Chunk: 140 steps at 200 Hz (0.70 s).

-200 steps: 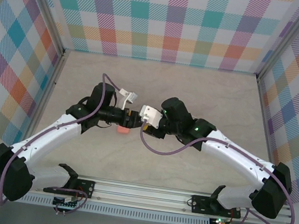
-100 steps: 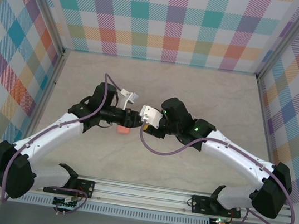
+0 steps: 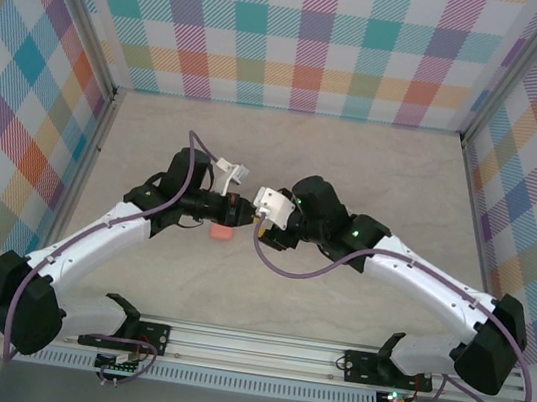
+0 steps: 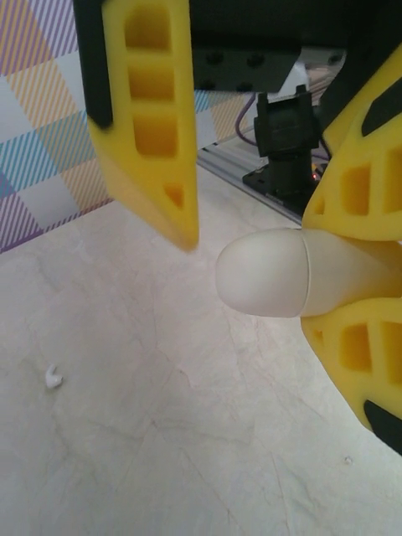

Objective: Insert wireless bluetooth earbuds into charging case

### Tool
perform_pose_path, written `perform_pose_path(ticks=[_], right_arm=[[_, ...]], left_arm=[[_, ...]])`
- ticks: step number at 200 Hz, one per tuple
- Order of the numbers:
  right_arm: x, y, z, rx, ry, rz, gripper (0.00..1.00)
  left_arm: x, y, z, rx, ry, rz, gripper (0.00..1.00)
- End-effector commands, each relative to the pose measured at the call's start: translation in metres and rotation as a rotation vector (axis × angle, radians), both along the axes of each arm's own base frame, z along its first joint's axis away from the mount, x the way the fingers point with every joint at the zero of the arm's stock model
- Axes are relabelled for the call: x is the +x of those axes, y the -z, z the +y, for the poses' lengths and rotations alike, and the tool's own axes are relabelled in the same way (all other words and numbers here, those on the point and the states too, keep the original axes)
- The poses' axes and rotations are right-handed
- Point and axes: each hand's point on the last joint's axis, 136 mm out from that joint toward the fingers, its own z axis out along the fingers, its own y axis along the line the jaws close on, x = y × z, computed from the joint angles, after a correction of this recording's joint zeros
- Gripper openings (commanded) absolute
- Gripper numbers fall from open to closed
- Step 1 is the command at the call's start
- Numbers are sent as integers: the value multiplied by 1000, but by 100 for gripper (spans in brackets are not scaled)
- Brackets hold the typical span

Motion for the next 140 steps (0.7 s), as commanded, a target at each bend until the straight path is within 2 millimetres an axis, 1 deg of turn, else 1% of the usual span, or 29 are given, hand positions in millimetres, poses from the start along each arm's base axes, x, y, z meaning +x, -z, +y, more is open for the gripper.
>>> perform_pose_path(ticks=[1,21,40,58,69,93,109,124,140], right_arm=[[-4,-43,-7,180,39,53,72],[-7,-60,-21,305,61,175,74],[-3,-73,-34,415,87,295,74],[1,-80,-44,504,112,429,73],[2,-83,-46,546,107,497,73],[-4,-85,-40,585,44,579,72],[-12,-85,-35,590,-15,626,71],[-18,-86,-31,615,-62,662,71],[-23,-89,-28,646,-106,684,70]], left_arm=[[6,-7,0,-2,-13,-92,0],[8,-9,0,-18,-5,-158,0],[5,-15,-1,-54,16,-234,0],[-1,-25,-2,-93,51,-323,0],[-4,-32,-1,-111,65,-387,0],[-16,-51,3,-161,89,-528,0],[-31,-63,4,-181,147,-629,0],[-43,-66,6,-163,186,-683,0],[-49,-69,8,-157,202,-692,0]])
